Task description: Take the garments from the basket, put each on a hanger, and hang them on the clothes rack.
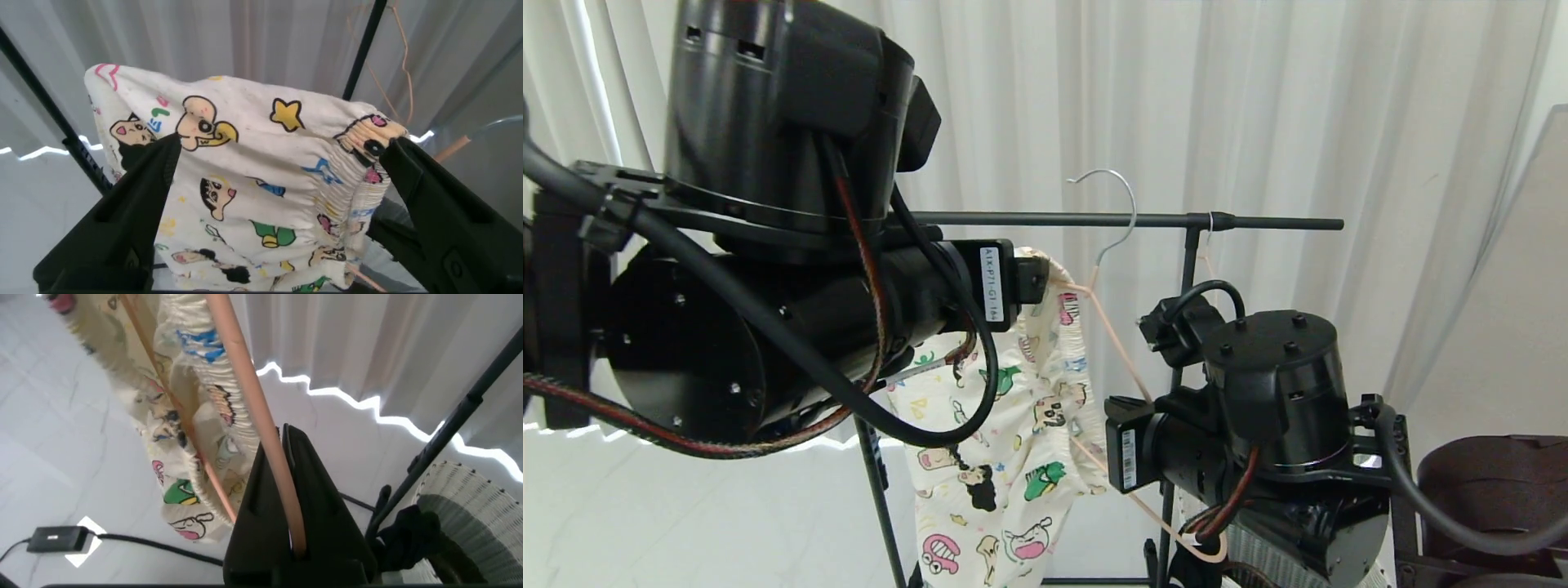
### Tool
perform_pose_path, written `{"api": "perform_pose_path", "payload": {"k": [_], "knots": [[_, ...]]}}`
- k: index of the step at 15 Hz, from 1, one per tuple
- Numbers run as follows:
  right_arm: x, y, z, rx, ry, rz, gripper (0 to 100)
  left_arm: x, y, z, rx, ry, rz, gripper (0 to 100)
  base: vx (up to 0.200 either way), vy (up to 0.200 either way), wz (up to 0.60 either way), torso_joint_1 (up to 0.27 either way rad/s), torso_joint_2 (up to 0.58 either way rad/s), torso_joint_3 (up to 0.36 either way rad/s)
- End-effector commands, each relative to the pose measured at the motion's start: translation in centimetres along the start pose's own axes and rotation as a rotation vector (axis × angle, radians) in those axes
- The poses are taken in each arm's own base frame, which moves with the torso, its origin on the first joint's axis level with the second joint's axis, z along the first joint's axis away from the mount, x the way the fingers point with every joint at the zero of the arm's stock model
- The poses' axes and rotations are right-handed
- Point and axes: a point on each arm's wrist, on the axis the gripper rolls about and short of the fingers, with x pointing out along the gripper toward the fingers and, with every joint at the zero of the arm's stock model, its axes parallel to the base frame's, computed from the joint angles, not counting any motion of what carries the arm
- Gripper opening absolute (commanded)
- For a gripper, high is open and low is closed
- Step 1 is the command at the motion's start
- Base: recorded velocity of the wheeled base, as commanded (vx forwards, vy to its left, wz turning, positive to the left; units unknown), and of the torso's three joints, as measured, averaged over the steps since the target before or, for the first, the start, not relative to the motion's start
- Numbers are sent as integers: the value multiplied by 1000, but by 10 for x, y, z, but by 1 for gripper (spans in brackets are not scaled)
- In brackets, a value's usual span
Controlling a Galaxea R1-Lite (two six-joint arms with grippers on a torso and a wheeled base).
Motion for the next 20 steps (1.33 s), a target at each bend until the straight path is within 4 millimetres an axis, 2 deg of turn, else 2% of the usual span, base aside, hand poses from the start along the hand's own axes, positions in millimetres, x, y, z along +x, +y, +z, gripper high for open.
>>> {"api": "perform_pose_path", "payload": {"k": [1, 4, 10, 13, 15, 17, 20], "knots": [[-1, -4, 3, 5, -12, -12, 0, -4, 2, 2, -1, -9, -3, 100, 0, 0, 0, 0, 0, 0], [0, -13, 9, 15, -31, -37, 0, -9, 0, -4, 18, 4, -25, 100, 0, 0, 0, 0, 0, 0], [-1, -14, 13, 12, -54, -39, 0, -20, -10, -28, 110, 55, -84, 100, 0, 0, 0, 0, 0, 0], [-13, -28, 14, -30, -60, -78, 0, -41, 17, -49, 192, 78, -80, 100, 0, 0, 0, 0, 0, 0], [-30, -45, 6, -78, -35, -93, 0, -71, 49, -62, 231, 63, -153, 100, 0, 0, 0, 0, 0, 0], [-44, -52, -3, -106, -9, -64, 0, -92, 74, -70, 285, 37, -264, 100, 0, 0, 0, 0, 0, 0], [-68, -62, -20, -215, 43, 19, 0, -98, 103, -70, 362, 3, -377, 100, 0, 0, 0, 0, 0, 0]]}}
